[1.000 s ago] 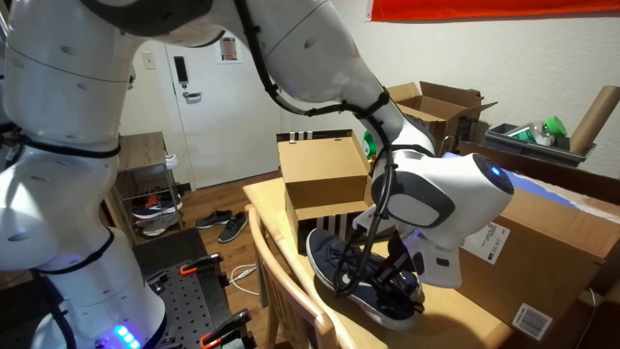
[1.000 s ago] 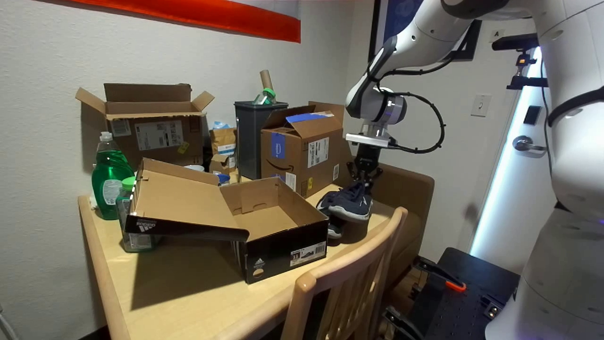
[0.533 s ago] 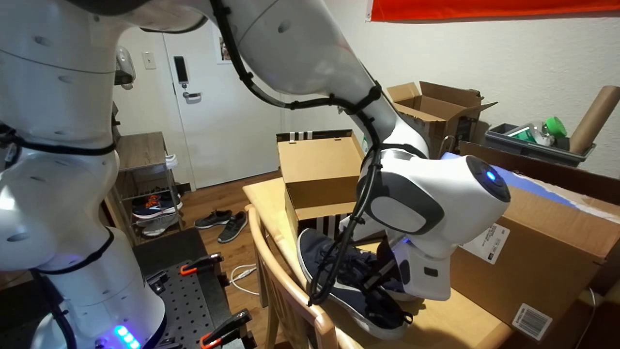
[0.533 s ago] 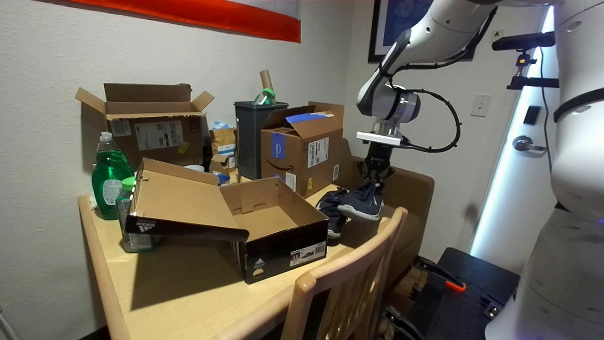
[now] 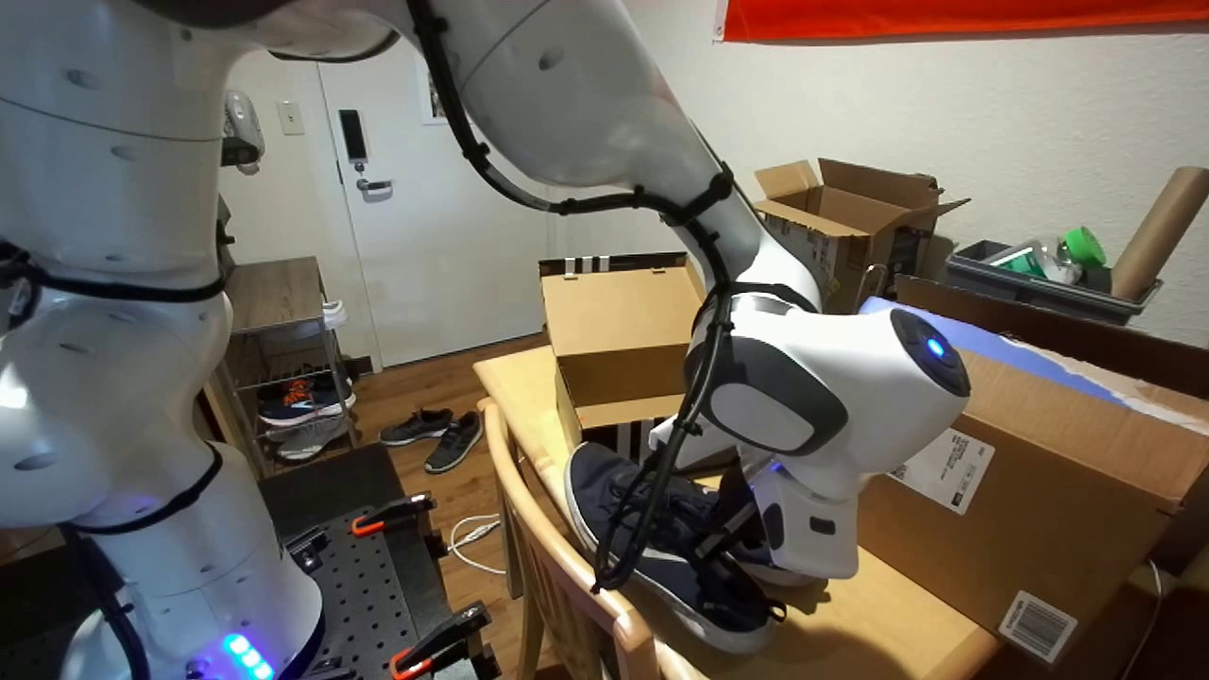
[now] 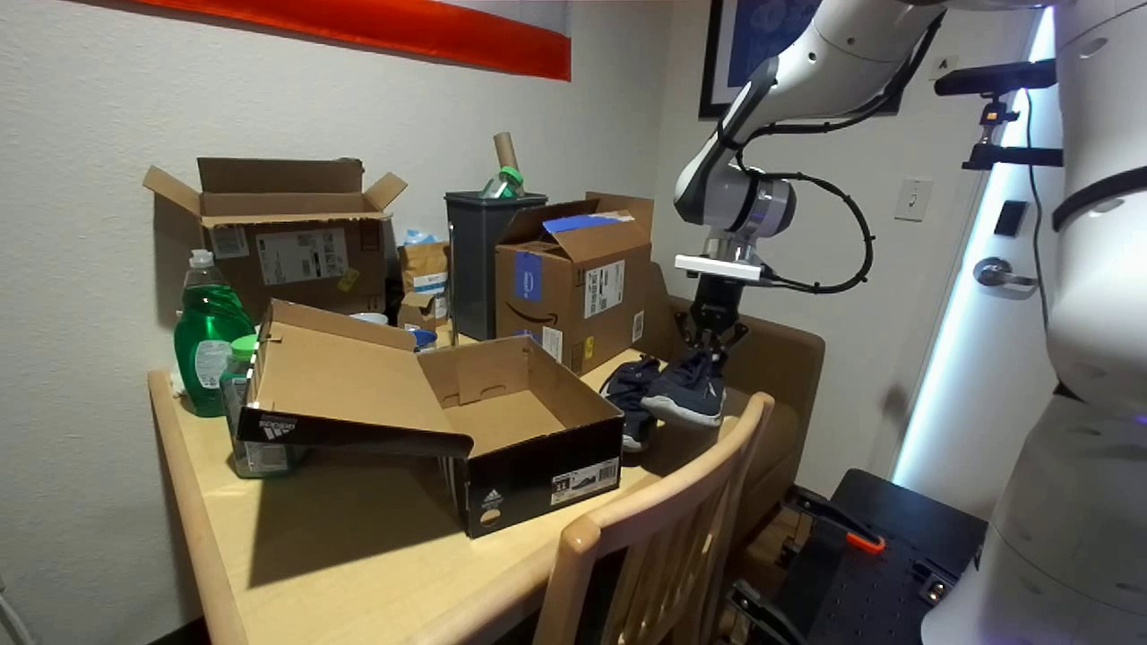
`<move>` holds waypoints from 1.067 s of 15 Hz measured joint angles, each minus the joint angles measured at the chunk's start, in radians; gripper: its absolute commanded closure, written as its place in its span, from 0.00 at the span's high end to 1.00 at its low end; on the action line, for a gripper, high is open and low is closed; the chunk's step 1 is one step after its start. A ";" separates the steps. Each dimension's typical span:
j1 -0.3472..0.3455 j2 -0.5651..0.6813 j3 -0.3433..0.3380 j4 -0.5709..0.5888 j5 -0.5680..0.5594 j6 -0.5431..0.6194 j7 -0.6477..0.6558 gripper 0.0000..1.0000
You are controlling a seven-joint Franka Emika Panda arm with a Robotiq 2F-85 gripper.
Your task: Take the shoe from the box and put it on the table
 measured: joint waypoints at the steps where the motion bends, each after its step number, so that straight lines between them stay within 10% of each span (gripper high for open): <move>1: 0.000 0.008 0.005 0.007 0.000 0.000 0.000 0.04; 14: 0.001 0.128 0.034 0.151 0.001 -0.030 -0.001 0.05; 15: 0.001 0.130 0.034 0.155 0.001 -0.034 -0.001 0.10; 16: 0.001 0.131 0.034 0.159 0.001 -0.036 -0.001 0.41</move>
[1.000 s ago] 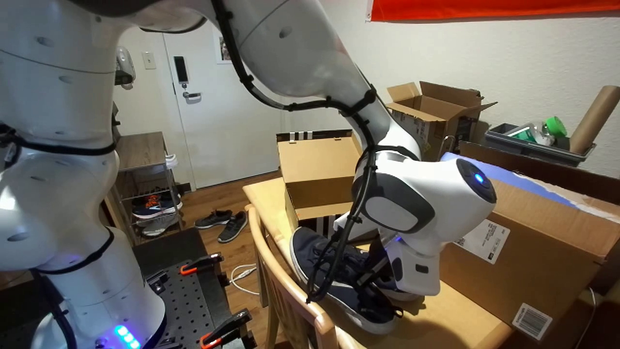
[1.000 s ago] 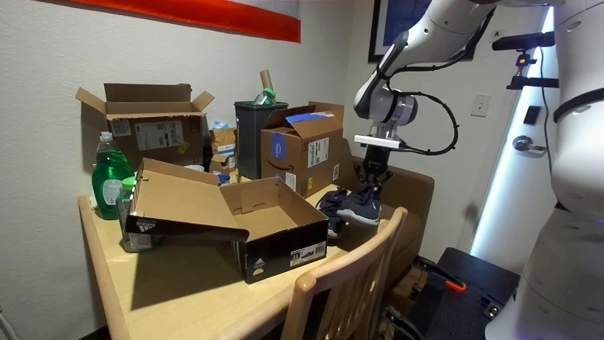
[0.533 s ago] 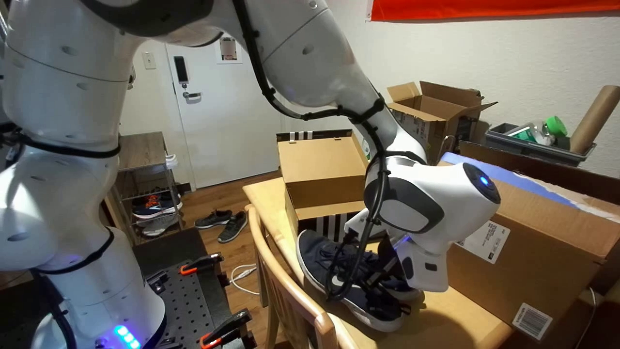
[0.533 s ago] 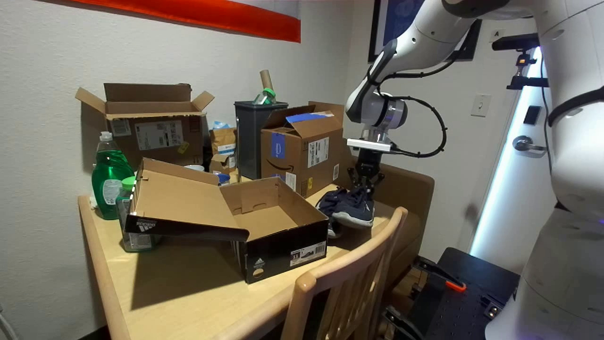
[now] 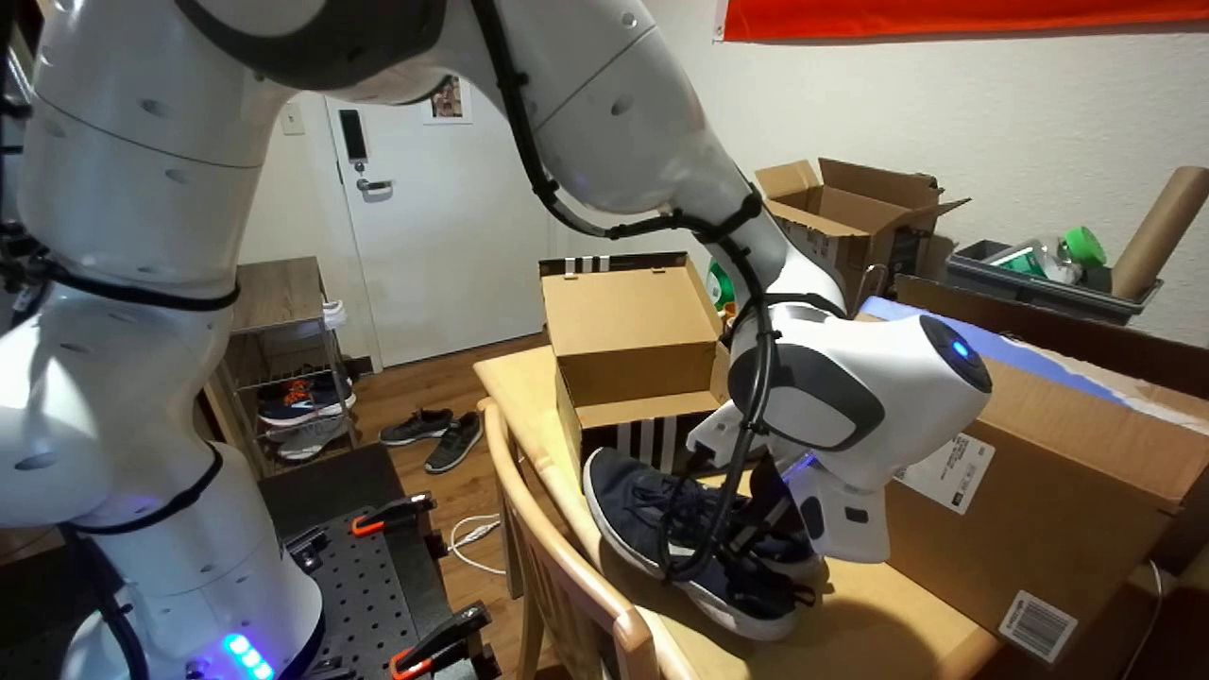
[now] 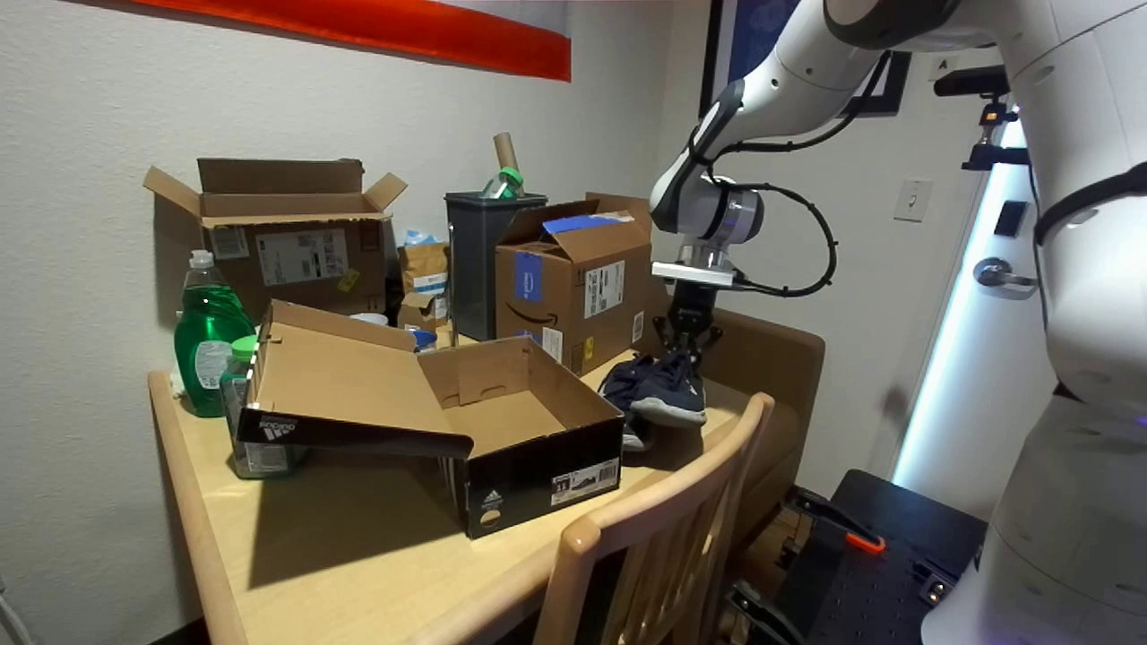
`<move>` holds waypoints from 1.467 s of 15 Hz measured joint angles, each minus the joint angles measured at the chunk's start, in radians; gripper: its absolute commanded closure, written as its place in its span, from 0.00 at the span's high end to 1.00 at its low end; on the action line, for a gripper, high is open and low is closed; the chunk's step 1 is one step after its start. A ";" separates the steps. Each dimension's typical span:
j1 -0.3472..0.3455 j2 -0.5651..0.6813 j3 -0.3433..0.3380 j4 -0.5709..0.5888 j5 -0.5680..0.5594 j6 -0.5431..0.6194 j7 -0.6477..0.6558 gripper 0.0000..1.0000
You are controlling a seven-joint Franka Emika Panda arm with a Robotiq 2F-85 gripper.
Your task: Take the shoe from the box and put it on the table
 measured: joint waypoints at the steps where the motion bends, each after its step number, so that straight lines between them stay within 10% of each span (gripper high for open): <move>1: 0.000 0.001 0.000 0.002 0.000 -0.001 0.000 0.43; 9: 0.001 0.005 0.000 0.005 -0.001 -0.004 -0.004 0.99; 22: 0.082 -0.123 0.001 -0.037 -0.100 0.054 -0.005 1.00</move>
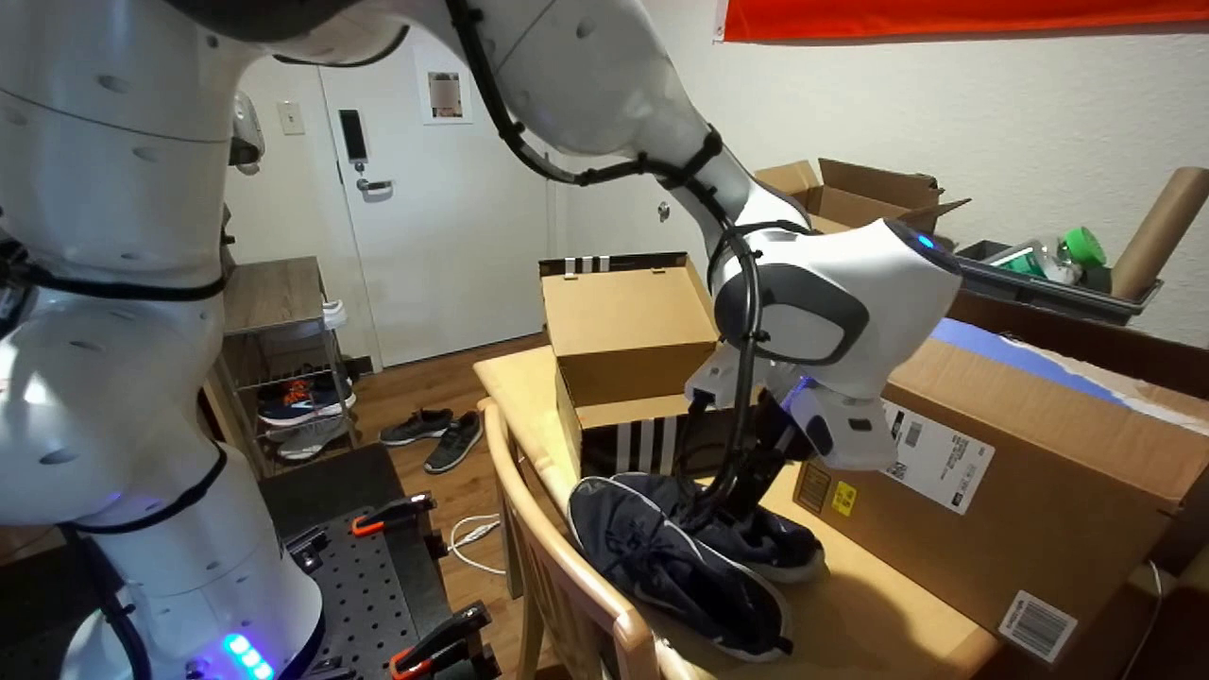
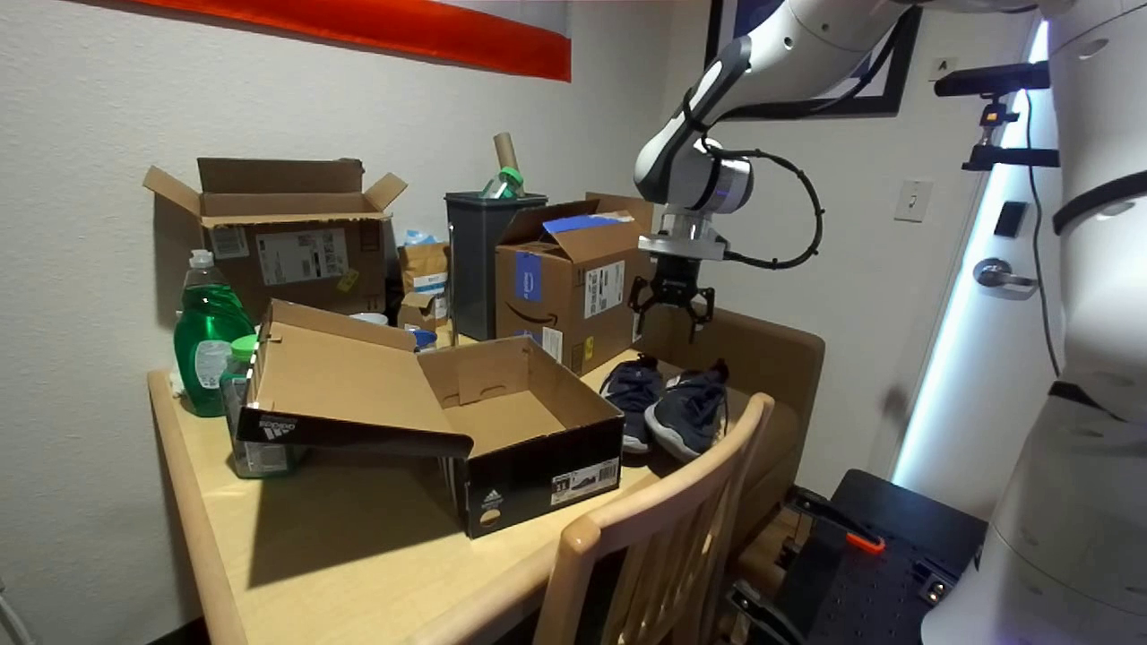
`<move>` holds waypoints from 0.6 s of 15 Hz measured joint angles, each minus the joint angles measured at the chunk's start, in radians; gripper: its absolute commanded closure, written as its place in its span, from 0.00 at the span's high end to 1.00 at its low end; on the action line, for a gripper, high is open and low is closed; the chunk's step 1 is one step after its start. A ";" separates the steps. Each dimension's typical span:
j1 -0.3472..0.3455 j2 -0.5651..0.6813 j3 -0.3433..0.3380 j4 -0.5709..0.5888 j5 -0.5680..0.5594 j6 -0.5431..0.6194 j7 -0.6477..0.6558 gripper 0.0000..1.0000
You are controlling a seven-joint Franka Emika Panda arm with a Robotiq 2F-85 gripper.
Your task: Take the shoe from the box and put it on the table
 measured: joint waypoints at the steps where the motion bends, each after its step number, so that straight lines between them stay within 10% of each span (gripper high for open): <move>1: 0.016 -0.020 0.001 -0.010 -0.020 0.010 0.000 1.00; 9: 0.132 -0.167 0.058 -0.042 -0.199 0.026 0.003 1.00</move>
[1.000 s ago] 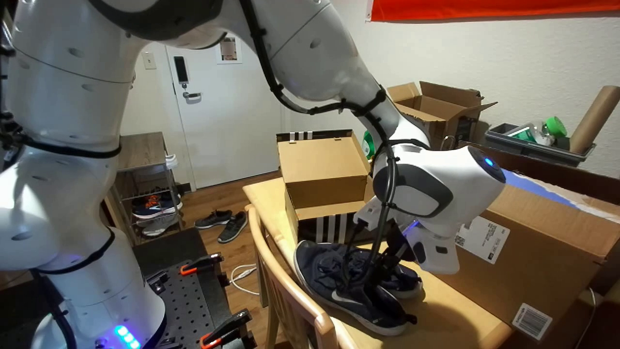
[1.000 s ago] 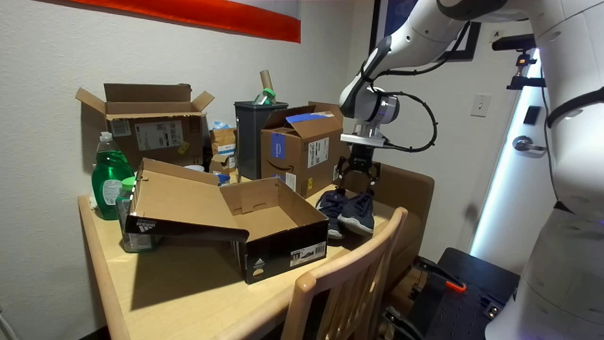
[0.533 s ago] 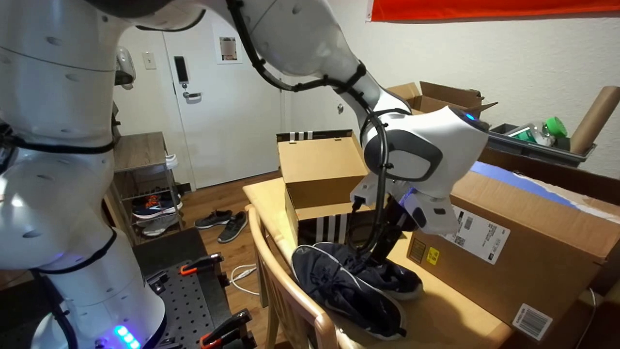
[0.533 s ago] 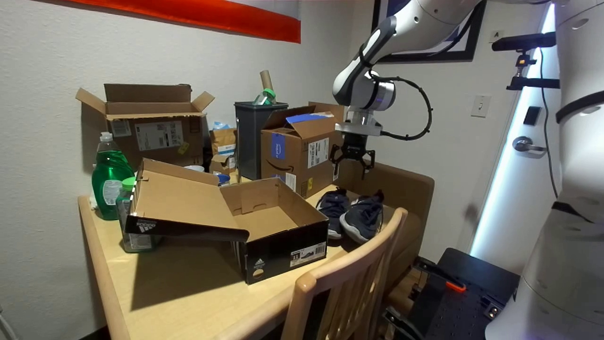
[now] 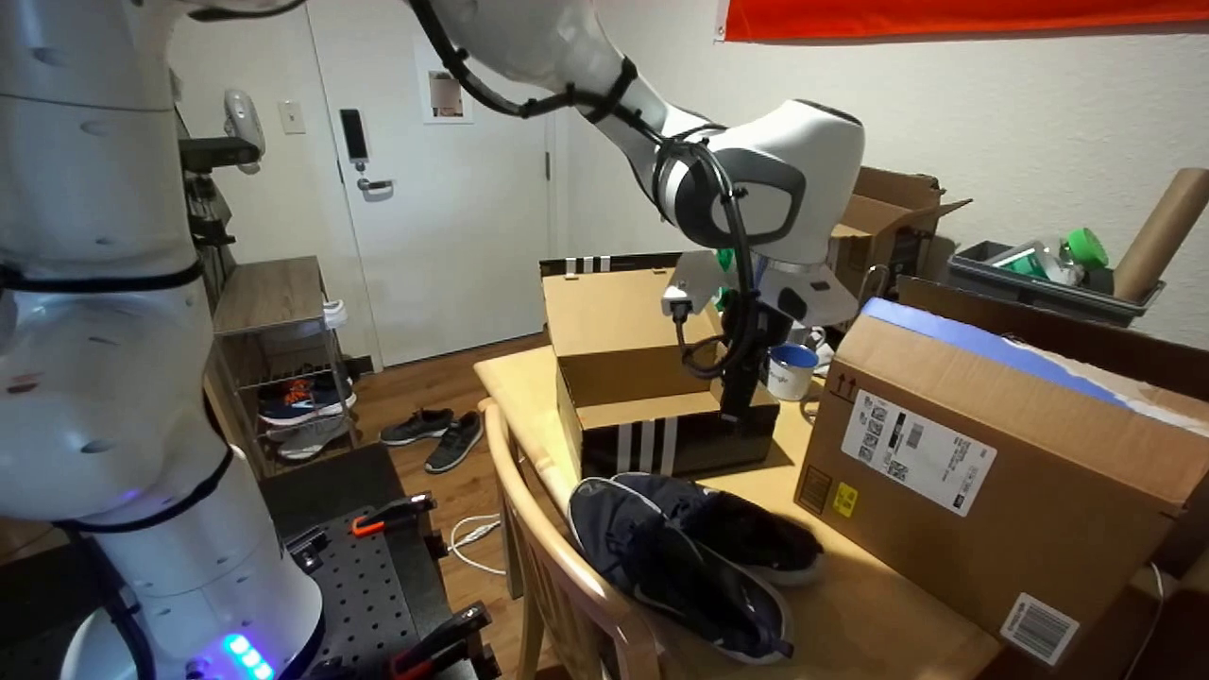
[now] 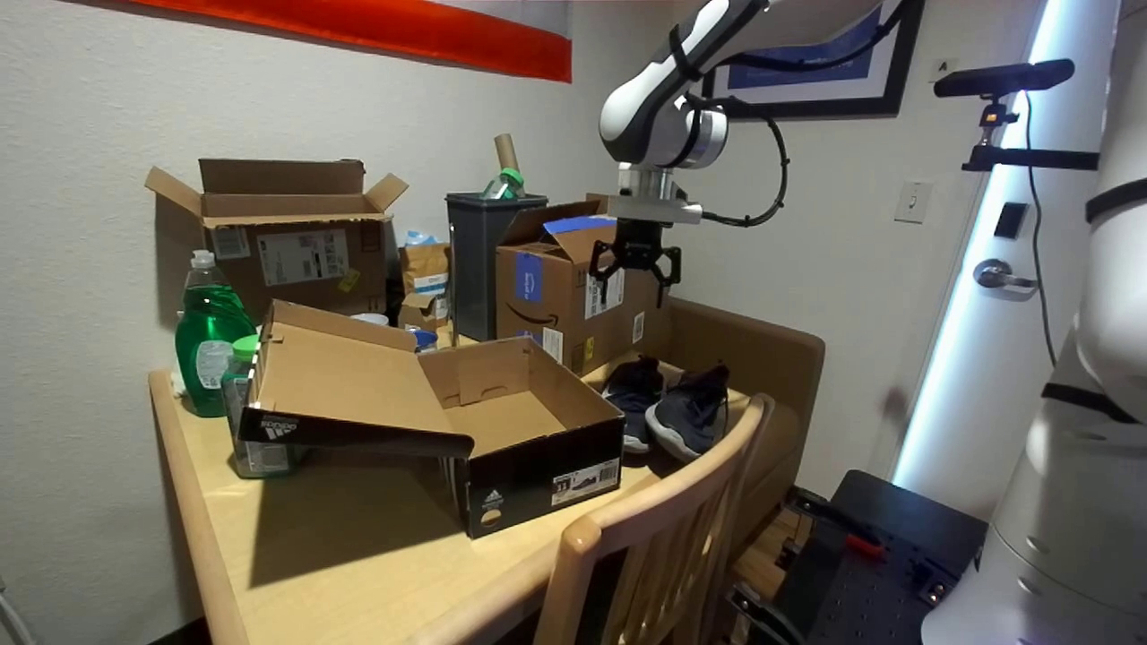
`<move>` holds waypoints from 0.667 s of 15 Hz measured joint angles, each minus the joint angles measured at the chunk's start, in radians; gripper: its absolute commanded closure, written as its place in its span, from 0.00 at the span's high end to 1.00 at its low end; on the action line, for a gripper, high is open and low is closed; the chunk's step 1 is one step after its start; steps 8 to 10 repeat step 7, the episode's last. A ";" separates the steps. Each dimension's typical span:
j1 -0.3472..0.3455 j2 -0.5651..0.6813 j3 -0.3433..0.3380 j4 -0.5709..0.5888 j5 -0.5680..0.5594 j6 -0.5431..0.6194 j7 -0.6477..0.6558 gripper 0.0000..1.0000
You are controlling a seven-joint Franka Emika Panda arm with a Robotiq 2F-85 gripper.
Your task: Take the shoe from the box and put it on the table
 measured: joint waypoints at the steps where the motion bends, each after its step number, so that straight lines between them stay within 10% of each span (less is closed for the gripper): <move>1: 0.010 -0.012 0.012 0.000 -0.015 0.000 0.000 1.00; 10: 0.031 -0.040 0.054 0.017 -0.051 0.000 0.000 1.00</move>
